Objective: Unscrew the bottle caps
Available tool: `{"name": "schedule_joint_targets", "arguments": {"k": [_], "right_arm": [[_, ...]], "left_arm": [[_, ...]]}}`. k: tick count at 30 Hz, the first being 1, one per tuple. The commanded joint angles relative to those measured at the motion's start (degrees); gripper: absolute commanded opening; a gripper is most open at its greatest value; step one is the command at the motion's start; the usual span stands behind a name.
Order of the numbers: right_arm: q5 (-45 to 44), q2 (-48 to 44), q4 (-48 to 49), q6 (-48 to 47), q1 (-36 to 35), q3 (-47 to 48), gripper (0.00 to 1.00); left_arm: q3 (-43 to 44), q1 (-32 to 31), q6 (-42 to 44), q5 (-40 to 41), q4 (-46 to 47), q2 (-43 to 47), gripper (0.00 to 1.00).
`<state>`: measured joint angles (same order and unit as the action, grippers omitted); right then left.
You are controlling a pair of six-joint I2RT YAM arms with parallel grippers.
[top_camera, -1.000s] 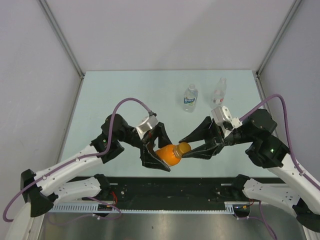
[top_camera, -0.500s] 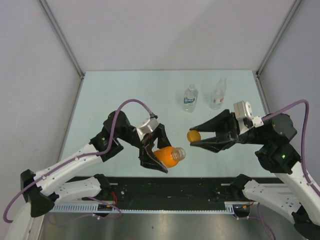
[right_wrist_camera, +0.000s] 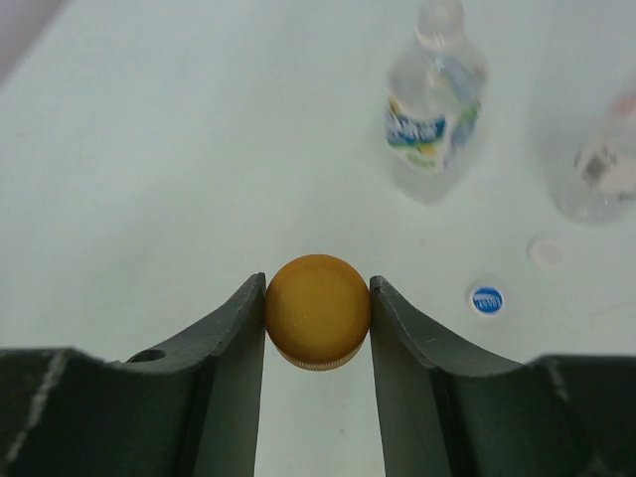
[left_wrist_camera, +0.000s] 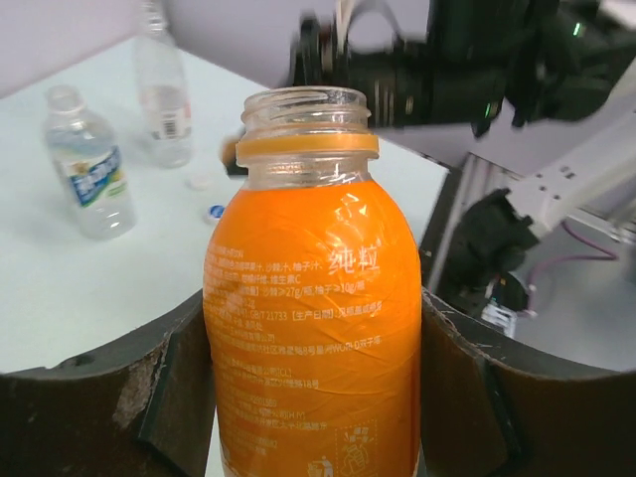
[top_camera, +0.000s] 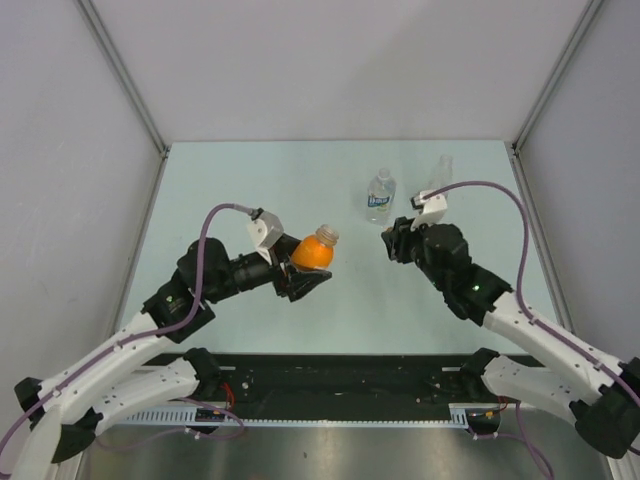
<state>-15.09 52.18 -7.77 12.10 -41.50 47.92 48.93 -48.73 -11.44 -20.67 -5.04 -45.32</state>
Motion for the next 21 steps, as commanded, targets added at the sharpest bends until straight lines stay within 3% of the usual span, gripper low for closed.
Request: {"name": "schedule_joint_targets", "arguments": {"k": [1, 6, 12, 21], "right_arm": [[-12.5, 4.0, 12.6, 4.7, -0.3, -9.0, 0.0], [-15.7, 13.9, 20.7, 5.2, -0.9, -12.4, 0.0], [-13.5, 26.6, 26.9, 7.5, 0.2, -12.0, 0.0], [-13.6, 39.0, 29.2, 11.5, 0.7, -10.9, 0.0]], "left_arm": [[-2.5, 0.3, 1.7, 13.2, -1.6, 5.4, 0.0], [-4.6, 0.3, 2.2, 15.4, -2.3, 9.6, 0.0], [-5.7, 0.3, 2.8, 15.9, -3.8, 11.3, 0.0], [-6.2, 0.3, 3.9, 16.1, -3.9, 12.0, 0.0]]}}
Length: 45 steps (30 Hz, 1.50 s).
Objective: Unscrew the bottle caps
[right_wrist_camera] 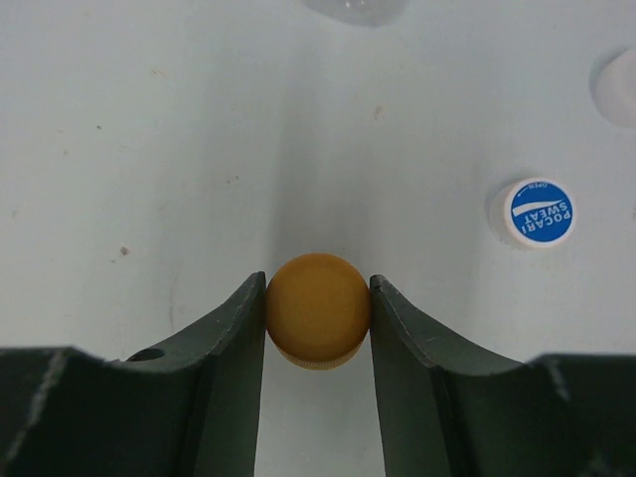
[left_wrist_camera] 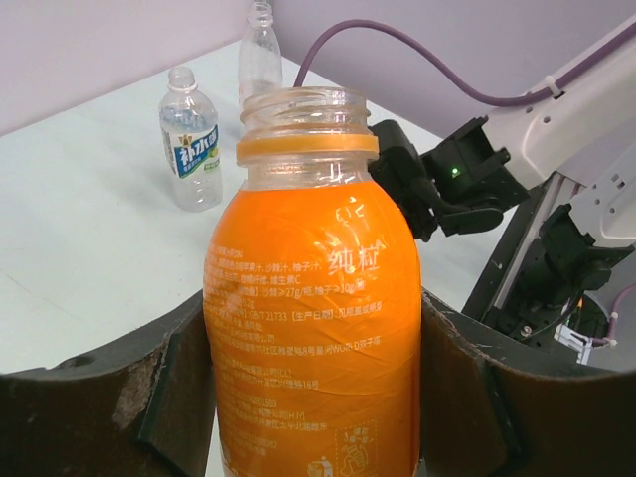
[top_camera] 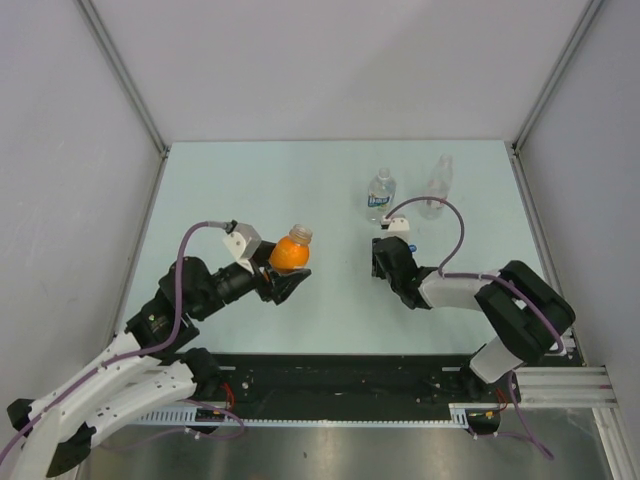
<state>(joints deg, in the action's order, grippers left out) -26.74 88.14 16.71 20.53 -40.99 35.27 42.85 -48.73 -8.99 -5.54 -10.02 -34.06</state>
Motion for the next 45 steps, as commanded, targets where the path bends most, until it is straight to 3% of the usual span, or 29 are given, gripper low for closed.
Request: {"name": "schedule_joint_targets", "arguments": {"k": [1, 8, 10, 14, 17, 20, 26, 31, 35, 36, 39, 40, 41, 45], "right_arm": [[-1.8, 3.8, 4.8, 3.2, 0.2, 1.7, 0.0], [-1.2, 8.7, 2.6, 5.0, 0.7, 4.3, 0.0], [-0.5, 9.7, 2.3, 5.4, 0.9, 4.9, 0.1], [0.2, 9.9, 1.2, 5.7, 1.2, 5.5, 0.43], [-0.1, 8.6, 0.1, 6.4, 1.2, 5.7, 0.62], [-0.3, 5.3, -2.2, 7.3, 0.8, 5.8, 0.73], [-2.5, -2.2, -9.5, 7.7, -2.5, 7.4, 0.78], [-2.8, -20.9, -20.8, 8.5, -10.7, 12.1, 0.77], [-3.1, -29.9, -25.4, 5.4, -13.3, 21.2, 0.79], [-1.7, -30.6, -26.5, 5.4, -12.7, 25.2, 0.79], [14.5, -33.6, -25.3, 7.4, -6.5, 26.6, 0.8], [25.8, -34.3, -22.4, 11.0, -4.1, 25.8, 0.8], [30.7, -35.9, -20.5, 13.4, -0.1, 25.0, 0.8], [41.8, -38.6, -14.3, 18.9, 4.1, 23.1, 0.81]], "left_arm": [[-0.3, 0.3, 1.4, 0.9, 1.1, 0.7, 0.0], [-0.8, 0.3, 1.5, 0.4, 1.8, -0.1, 0.0], [-0.9, 0.3, 1.4, 0.4, 1.9, -0.2, 0.0], [-1.1, 0.3, 1.4, 0.4, 2.0, -0.1, 0.0], [-1.2, 0.3, 1.6, 0.5, 1.9, -0.5, 0.0], [-1.3, 0.3, 1.6, 0.6, 2.0, -0.7, 0.0], [-1.3, 0.3, 1.5, 1.5, 2.0, -1.7, 0.0], [-0.7, 0.3, 1.7, 3.1, 2.5, -2.4, 0.0], [2.0, 0.3, 2.3, 2.9, 2.2, -6.3, 0.0], [3.4, 0.3, 2.3, 2.6, 2.2, -8.2, 0.0], [5.1, 0.3, 1.9, -1.4, 4.0, -10.1, 0.0], [5.4, 0.3, 1.9, -3.8, 6.0, -10.8, 0.0], [5.2, 0.4, 2.1, -6.4, 7.1, -11.0, 0.0], [3.4, 0.7, 1.5, -21.4, 14.1, -11.4, 0.0]]}}
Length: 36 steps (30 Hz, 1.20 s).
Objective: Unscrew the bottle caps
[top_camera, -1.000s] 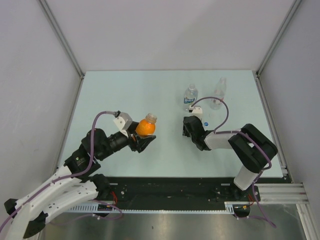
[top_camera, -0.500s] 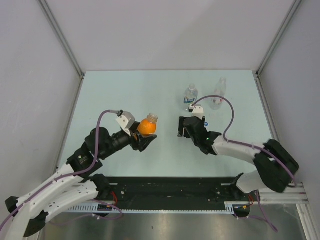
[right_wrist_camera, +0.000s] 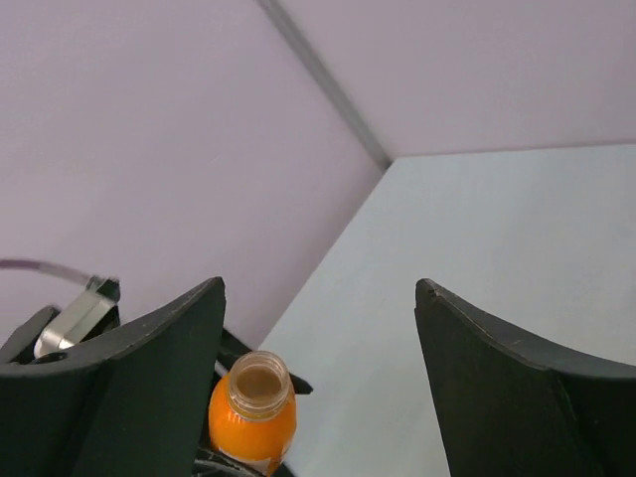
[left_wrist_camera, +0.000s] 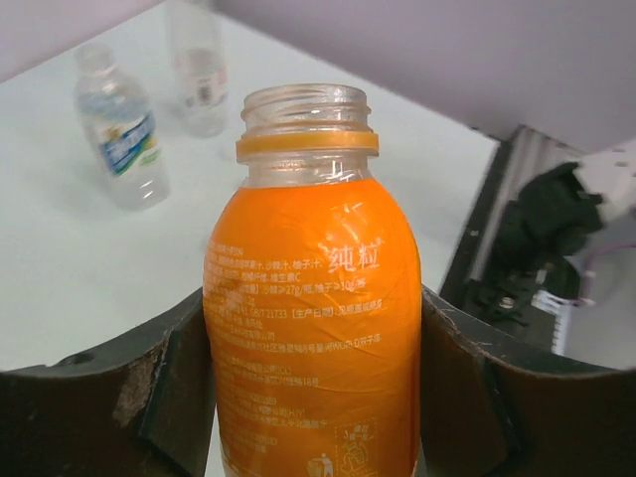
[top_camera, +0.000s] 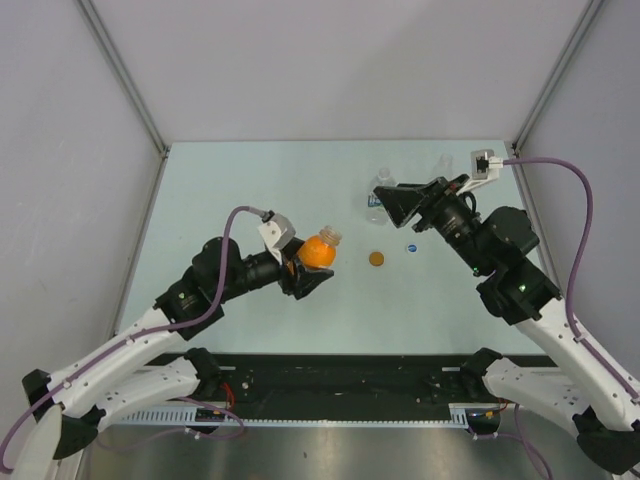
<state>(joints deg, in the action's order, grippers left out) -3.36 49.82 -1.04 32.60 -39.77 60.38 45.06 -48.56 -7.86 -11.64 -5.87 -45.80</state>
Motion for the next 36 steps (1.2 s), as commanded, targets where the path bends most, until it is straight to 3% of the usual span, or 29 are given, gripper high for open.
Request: {"name": "schedule_joint_targets", "arguments": {"k": [1, 3, 5, 12, 19, 29, 32, 36], "right_arm": [[21.8, -0.4, 4.1, 7.6, 3.4, -1.9, 0.81], [25.2, -0.4, 4.6, 9.4, 4.4, -2.0, 0.81], [28.7, -0.6, 5.3, 10.1, 4.5, -1.9, 0.82], [26.2, -3.8, 1.5, 4.9, 0.0, -2.0, 0.81], [19.2, -2.8, -1.3, -1.5, -10.9, -1.8, 0.82], [14.7, -1.7, -4.4, -3.9, -15.1, -1.8, 0.84], [14.3, -1.6, -5.3, -4.3, -15.7, -1.7, 0.78], [13.6, -1.7, -5.6, -4.8, -16.4, -1.7, 0.62]], "left_arm": [[0.7, 1.3, -0.9, -24.7, 13.4, 0.0, 0.0], [-0.8, 2.6, -3.5, -35.7, 18.4, -1.1, 0.0], [-0.9, 2.8, -7.3, -41.0, 23.3, -3.2, 0.0], [0.2, 3.0, -7.6, -39.1, 23.4, -4.6, 0.0], [1.6, 3.0, -7.8, -38.4, 21.8, -5.3, 0.0], [0.7, 3.0, -7.2, -36.8, 21.0, -4.0, 0.0], [0.5, 3.0, -7.2, -36.4, 21.2, -3.8, 0.0], [0.1, 3.0, -6.9, -35.4, 21.2, -3.5, 0.0]]}}
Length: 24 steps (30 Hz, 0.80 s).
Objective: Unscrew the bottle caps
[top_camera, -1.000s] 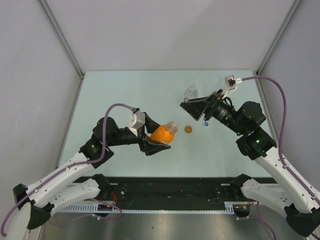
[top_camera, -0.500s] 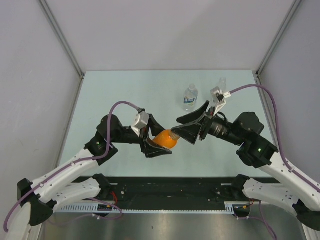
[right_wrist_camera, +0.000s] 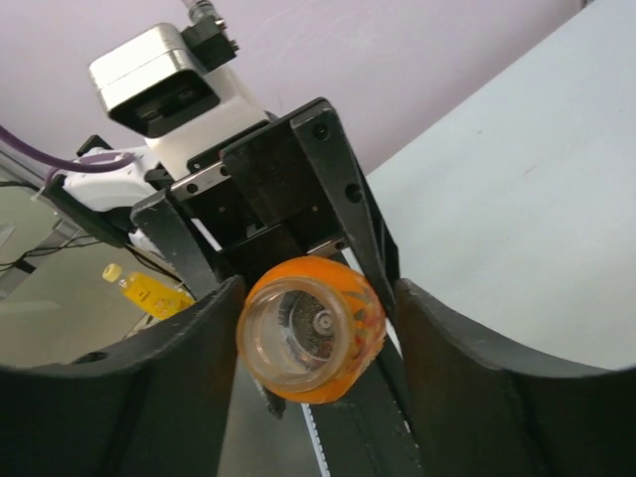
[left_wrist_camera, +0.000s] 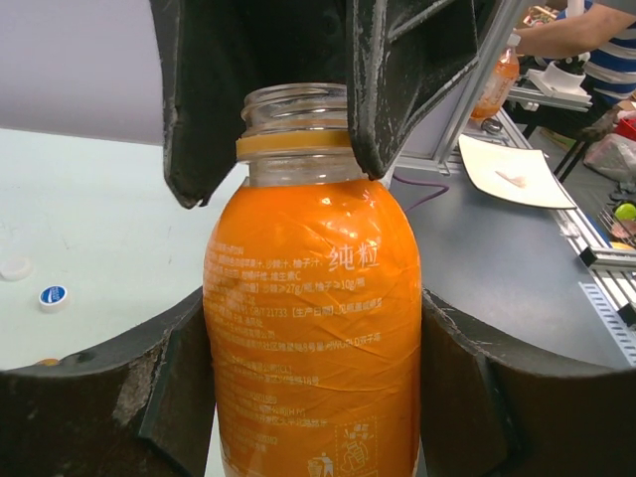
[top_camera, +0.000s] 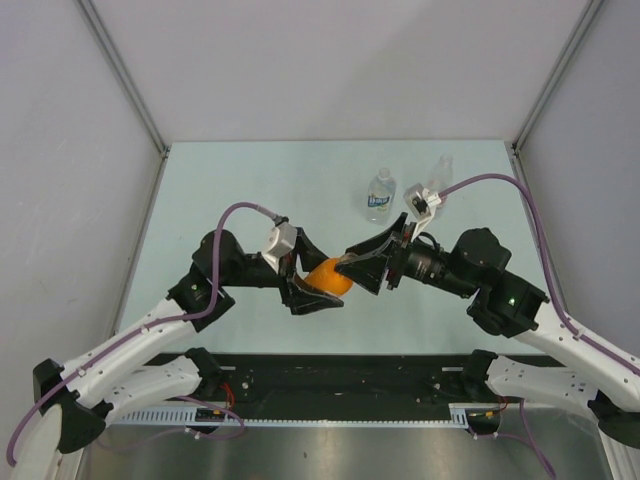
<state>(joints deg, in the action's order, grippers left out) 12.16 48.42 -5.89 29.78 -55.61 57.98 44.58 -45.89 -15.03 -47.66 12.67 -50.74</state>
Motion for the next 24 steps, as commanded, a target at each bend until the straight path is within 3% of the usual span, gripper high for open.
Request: {"name": "schedule_joint_targets", "arguments": {"k": [1, 5, 6, 9, 10, 13, 15, 16, 22, 24], "right_arm": [[-1.9, -0.3, -0.8, -2.1, -0.6, 0.7, 0.59], [-0.2, 0.2, -0.1, -2.1, -0.7, 0.7, 0.44], [-0.1, 0.4, 0.0, -2.0, -0.7, 0.6, 0.36], [-0.1, 0.4, 0.3, -2.4, -0.8, 0.7, 0.23], [-0.3, 0.4, 0.6, -3.0, -0.8, 0.6, 0.2], [-1.6, 0.4, 2.5, -3.8, -0.9, 1.0, 0.04], [-3.2, 1.4, 2.2, -5.3, -0.9, 2.0, 0.0], [-3.7, 1.8, 1.7, -5.7, -0.9, 3.1, 0.0], [-8.0, 4.7, 1.0, -8.2, -0.8, 5.7, 0.0], [-13.4, 5.8, 0.1, -10.5, -0.8, 7.6, 0.0]], "left_arm": [[0.5, 0.4, 0.3, 0.7, 2.7, 1.5, 0.0], [0.8, 0.4, 0.9, 2.8, 1.5, 1.8, 0.07], [0.8, 0.4, 1.3, 3.4, 1.1, 2.2, 0.08], [0.9, 0.4, 2.5, 7.6, -0.6, 2.5, 0.28], [1.7, 0.4, 3.1, 9.6, -1.9, 2.4, 0.5], [4.8, 0.4, 5.6, 15.7, -9.6, 1.7, 0.74], [5.5, 0.4, 6.4, 17.5, -12.3, 2.1, 0.83], [5.2, 0.4, 6.5, 19.5, -12.2, 3.4, 0.99], [0.8, 0.4, 6.1, 29.0, -12.2, 11.1, 1.0], [1.1, 0.4, 7.4, 31.7, -16.3, 13.6, 1.0]]}}
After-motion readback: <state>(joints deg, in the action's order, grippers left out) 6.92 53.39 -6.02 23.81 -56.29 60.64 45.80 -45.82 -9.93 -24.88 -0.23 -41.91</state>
